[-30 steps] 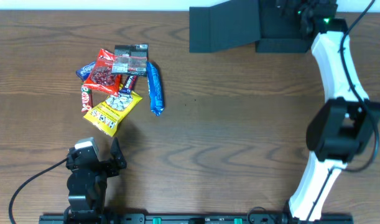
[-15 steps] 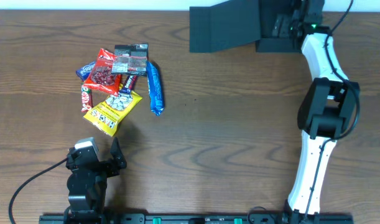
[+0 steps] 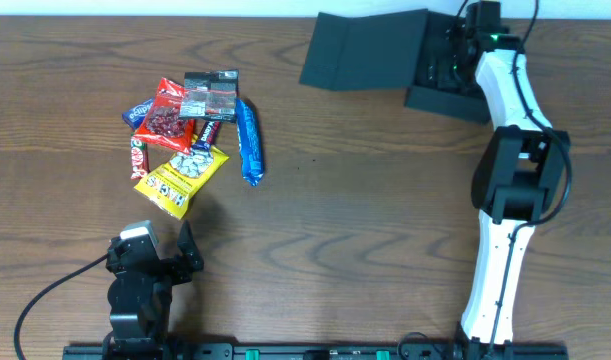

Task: Pack container
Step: 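Move the right gripper up to the black box's far edge, then drag the black box toward the table center with the right gripper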

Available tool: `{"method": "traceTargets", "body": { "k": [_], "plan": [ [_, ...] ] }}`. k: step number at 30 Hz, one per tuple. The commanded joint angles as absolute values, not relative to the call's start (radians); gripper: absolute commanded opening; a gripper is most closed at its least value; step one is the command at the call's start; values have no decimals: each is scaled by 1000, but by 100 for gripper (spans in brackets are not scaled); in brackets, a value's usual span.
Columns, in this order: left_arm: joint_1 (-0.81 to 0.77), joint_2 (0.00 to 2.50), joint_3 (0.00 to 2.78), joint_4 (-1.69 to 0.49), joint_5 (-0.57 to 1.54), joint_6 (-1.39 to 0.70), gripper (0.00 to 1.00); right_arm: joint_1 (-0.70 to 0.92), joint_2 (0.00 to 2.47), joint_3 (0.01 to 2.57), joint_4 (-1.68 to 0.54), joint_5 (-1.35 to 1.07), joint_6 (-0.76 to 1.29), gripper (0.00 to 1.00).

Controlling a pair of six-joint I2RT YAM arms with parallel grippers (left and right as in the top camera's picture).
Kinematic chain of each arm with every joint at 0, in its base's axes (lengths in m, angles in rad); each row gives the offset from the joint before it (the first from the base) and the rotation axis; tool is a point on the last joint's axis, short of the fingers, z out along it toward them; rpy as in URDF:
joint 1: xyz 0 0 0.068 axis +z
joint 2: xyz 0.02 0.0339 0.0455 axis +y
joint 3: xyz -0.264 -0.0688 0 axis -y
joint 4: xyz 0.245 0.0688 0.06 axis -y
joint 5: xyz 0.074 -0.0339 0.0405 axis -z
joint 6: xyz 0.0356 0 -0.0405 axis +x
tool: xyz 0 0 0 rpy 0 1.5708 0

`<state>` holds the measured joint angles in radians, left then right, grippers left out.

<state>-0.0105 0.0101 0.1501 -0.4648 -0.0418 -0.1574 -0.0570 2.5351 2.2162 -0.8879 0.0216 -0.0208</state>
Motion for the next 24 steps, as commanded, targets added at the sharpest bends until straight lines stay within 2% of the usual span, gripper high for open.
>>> {"method": "traceTargets", "body": {
  "k": [1, 3, 8, 14, 24],
  "plan": [
    [-14, 4, 132, -467, -60, -157, 95, -18, 2537, 2238, -961, 26, -46, 91],
    [-14, 4, 132, -467, -60, -157, 95, 7, 2532, 2244, -1031, 26, -46, 97],
    [-14, 4, 132, -466, -59, -157, 95, 59, 2528, 2244, -1156, 27, -30, 98],
    [-14, 4, 132, -466, -60, -157, 95, 70, 2502, 2246, -1199, 25, 86, 98],
    [-14, 4, 132, -466, -59, -157, 95, 69, 2143, 2252, -1142, 56, 82, 99]
  ]
}}
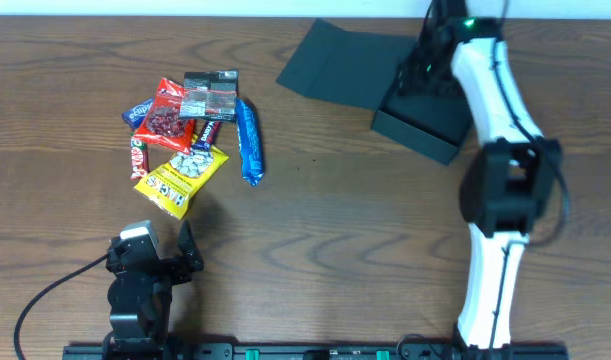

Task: Pack container
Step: 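Drag the black box toward the table center with the right gripper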

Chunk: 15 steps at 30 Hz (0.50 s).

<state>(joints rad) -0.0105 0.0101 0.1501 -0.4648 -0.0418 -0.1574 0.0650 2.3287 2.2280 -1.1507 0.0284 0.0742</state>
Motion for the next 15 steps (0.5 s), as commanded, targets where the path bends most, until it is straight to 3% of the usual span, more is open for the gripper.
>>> {"method": "traceTargets", "body": {
  "k": [1, 7, 11, 15],
  "plan": [
    [-14, 4, 132, -466, -59, -157, 95, 69, 2104, 2252, -1137, 55, 52, 99],
    [-14, 4, 132, -466, -59, -157, 95, 108, 1967, 2251, -1283, 11, -350, 99],
    [-14, 4, 132, -467, -59, -157, 95, 162, 1987, 2215, -1419, 12, -403, 96],
    [-14, 4, 132, -466, -60, -157, 95, 221, 2003, 2061, -1390, 22, -421, 94]
  ]
}}
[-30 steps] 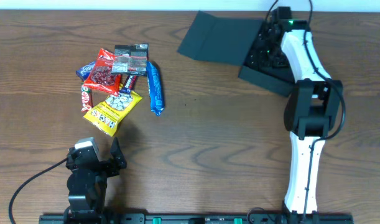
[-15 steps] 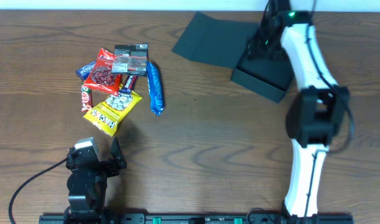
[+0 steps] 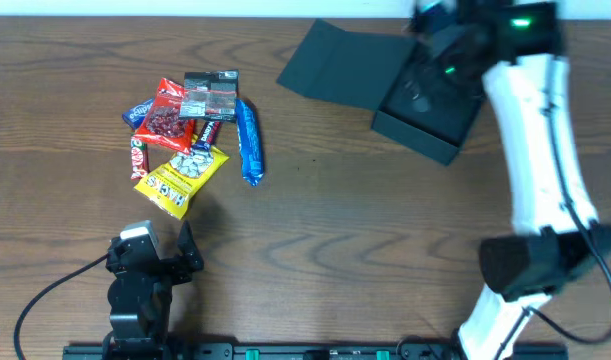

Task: Pack container
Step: 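Drag the black box toward the table center with the right gripper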

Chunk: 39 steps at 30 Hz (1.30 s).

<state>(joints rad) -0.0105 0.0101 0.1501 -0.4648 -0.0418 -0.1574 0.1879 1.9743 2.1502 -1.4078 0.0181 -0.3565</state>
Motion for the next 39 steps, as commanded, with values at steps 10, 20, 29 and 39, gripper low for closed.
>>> {"method": "traceTargets", "body": {
  "k": [10, 20, 29, 39],
  "plan": [
    [-14, 4, 132, -466, -60, -157, 95, 202, 2003, 1687, -1037, 64, -420, 99],
    [-14, 4, 132, -467, -60, -157, 95, 138, 2011, 1497, -840, 44, -420, 75],
    [-14, 4, 132, -467, -60, -157, 95, 185, 2012, 1496, -844, -85, -340, 20],
    [-14, 4, 132, -466, -60, -157, 95, 332, 2012, 1496, -837, -192, -42, 2]
  ]
}}
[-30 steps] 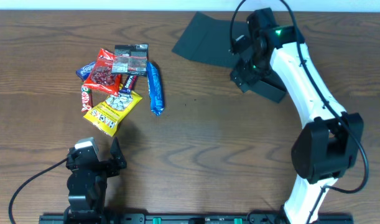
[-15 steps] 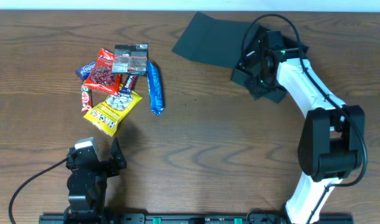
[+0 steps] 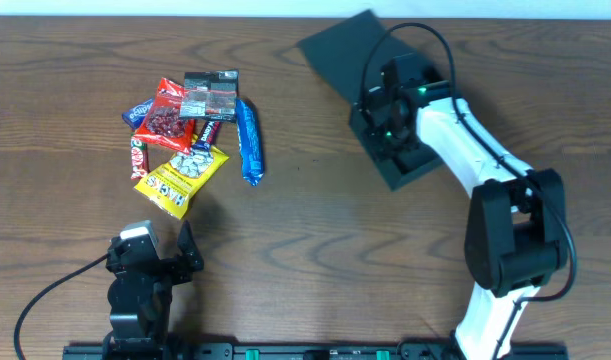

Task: Pack container
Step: 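Drag the black box toward the table center with the right gripper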

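Note:
A black box [image 3: 413, 160] with its lid [image 3: 341, 50] folded open to the upper left lies at the table's middle right, turned on a slant. My right gripper [image 3: 383, 108] reaches into the box at its left wall and appears shut on that wall; its fingers are mostly hidden under the wrist. A pile of snack packets [image 3: 185, 125] lies at the left: red, yellow, black and blue wrappers and a long blue bar [image 3: 248, 140]. My left gripper [image 3: 189, 254] rests open at the front left, below the pile, holding nothing.
The white right arm [image 3: 465, 150] curves from the front right up across the table to the box. A black cable [image 3: 45, 295] runs from the left arm's base. Bare wood lies between the packets and the box.
The box has moved left and toward the table's middle and has turned, its lid now pointing to the upper left. My right gripper came with it. The left arm and packets are unchanged.
The box first stood at the far right back corner with my right gripper in it. Then it sat further left with the lid spread leftward. It stayed there one moment, and now lies closer to the middle, rotated. The packets never moved.

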Available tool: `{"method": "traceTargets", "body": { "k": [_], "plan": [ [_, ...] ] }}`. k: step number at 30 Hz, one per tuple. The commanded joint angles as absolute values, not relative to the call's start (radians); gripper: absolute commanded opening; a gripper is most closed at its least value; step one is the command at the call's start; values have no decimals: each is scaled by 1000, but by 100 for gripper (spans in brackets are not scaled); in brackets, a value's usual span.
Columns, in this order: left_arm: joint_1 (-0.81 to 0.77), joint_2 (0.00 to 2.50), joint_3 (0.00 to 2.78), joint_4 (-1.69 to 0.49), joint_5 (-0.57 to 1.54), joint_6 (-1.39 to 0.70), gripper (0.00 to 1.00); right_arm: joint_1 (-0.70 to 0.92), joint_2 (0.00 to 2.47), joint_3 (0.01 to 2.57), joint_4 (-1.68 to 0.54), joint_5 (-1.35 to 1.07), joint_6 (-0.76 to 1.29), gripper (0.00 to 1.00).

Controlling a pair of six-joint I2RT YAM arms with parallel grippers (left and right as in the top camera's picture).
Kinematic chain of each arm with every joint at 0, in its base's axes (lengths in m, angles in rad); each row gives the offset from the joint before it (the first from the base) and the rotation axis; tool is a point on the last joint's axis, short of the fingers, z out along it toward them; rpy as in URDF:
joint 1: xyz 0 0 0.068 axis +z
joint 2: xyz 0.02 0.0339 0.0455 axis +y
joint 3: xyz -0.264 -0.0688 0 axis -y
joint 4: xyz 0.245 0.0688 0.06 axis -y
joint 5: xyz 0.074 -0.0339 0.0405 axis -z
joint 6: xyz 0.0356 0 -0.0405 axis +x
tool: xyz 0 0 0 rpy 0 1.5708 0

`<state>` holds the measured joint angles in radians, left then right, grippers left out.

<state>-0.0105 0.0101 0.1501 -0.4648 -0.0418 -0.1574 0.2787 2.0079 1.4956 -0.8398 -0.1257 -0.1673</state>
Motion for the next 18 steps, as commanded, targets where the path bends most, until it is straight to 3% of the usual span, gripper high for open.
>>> {"method": "traceTargets", "body": {
  "k": [1, 18],
  "plan": [
    [-14, 4, 132, -467, -60, -157, 95, 347, 2012, 1496, -831, -192, -17, 1],
    [-14, 4, 132, -466, -60, -157, 95, 527, 2012, 1496, -632, -127, 648, 1]
  ]
}}
